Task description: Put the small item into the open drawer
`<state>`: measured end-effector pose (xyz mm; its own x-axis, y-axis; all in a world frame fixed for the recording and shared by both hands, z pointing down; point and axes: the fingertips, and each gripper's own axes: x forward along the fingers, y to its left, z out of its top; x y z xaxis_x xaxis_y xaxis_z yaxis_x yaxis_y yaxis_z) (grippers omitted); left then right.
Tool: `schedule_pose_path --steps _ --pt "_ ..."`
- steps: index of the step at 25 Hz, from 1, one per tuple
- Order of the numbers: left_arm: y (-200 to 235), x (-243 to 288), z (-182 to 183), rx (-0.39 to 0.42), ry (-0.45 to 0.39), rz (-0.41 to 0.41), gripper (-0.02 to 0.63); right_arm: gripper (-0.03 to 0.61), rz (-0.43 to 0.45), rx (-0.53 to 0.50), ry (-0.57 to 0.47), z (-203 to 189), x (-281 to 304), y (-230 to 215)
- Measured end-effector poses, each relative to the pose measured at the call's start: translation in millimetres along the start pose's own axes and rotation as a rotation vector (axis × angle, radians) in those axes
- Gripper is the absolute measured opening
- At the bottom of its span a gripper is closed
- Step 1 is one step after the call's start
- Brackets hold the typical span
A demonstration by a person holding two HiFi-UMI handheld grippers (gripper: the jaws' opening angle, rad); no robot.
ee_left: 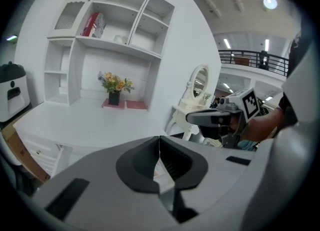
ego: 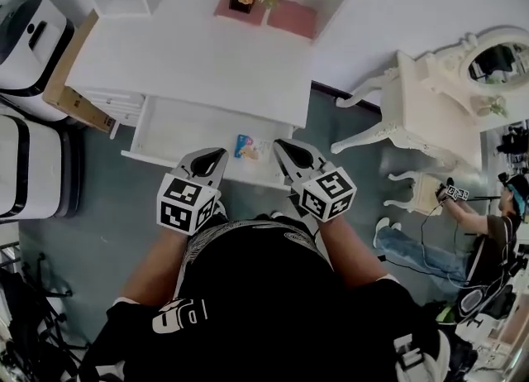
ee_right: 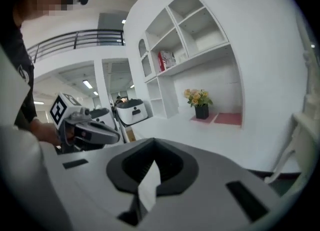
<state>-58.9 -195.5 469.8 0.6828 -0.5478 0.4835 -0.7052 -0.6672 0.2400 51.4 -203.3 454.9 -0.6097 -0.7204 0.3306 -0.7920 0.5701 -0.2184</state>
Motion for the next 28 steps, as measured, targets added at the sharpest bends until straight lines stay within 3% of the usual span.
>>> schedule_pose_path --steps 3,6,18,28 --pt "-16.2 4.8 3.0 -0.072 -0.025 0.024 0.015 0.008 0.086 0.057 -0.016 -0.6 -14.5 -3.2" --pt "-43.9 13.9 10.4 -0.133 -0.060 0.031 0.015 0.008 0.138 0.043 0.005 -6.4 -34.7 -10.1" --pt "-163.8 43.1 -5.3 -0.120 -0.073 0.129 0.015 0.008 0.253 -0.003 0.004 -32.1 -141.8 -41.2" --pt "-203.3 22.5 -17.6 -0.156 -0.100 0.227 0.015 0.008 0.286 -0.040 0.034 -45.1 -176.8 -41.6"
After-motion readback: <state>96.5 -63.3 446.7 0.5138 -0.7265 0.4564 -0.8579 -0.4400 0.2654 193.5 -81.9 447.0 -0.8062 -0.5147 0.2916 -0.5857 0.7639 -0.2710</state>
